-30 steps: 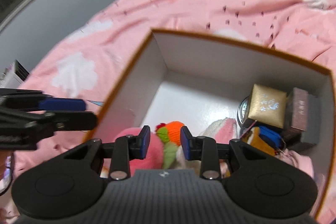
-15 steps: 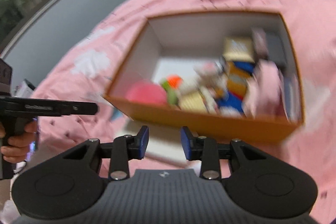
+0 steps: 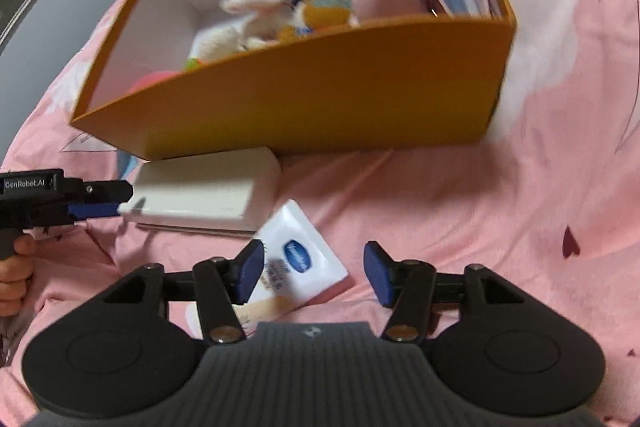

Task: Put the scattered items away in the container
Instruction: 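Withdraw both grippers from the box toward the white case and Vaseline packet, then close the left gripper on the white rectangular case while the right gripper grasps the Vaseline packet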

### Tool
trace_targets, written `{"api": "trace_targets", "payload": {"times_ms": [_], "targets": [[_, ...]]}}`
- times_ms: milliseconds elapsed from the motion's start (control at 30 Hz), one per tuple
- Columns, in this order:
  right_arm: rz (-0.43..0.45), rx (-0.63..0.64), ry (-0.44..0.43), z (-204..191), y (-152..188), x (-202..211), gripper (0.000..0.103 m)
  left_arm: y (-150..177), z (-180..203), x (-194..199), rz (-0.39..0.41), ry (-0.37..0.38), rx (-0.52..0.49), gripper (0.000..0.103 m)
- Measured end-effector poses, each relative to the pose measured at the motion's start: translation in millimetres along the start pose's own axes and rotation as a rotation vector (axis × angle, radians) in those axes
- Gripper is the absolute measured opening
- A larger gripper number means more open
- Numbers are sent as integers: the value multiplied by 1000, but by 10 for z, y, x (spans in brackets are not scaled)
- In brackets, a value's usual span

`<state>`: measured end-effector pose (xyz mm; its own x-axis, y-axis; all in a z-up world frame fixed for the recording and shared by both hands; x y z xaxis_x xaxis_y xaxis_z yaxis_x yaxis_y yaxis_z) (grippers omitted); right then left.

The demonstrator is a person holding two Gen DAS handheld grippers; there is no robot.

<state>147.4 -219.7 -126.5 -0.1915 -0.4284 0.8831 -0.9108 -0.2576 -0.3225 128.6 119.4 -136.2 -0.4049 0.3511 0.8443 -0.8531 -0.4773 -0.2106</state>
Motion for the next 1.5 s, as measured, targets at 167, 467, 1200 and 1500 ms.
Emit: {"api": "trace_targets", "payload": {"times_ms": [167, 467, 1200, 1500], "targets": [[-48, -23, -17, 35, 24, -140, 62, 8, -121, -131, -24, 34, 63, 67], [-80, -66, -79, 69, -2, -282, 70, 7, -225, -318, -61, 101, 119, 81], [42, -110, -227, -421, -9, 202, 25, 233, 271, 305, 73, 222, -12, 39], [-6, -139, -195, -591, -61, -154, 29, 98, 419, 50, 39, 270, 12, 40]]}}
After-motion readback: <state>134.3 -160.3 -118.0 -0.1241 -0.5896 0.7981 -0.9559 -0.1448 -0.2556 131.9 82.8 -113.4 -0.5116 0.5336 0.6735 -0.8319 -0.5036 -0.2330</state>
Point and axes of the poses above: each gripper's, at about its wrist camera, not at the fingertips, and x roughly against the way its jaws point, z to its right, y to its underside, the point moved 2 cm from there along -x, roughly the way its jaws point, and after that the axes turned 5 degrees about y, right-handed, at the moved point
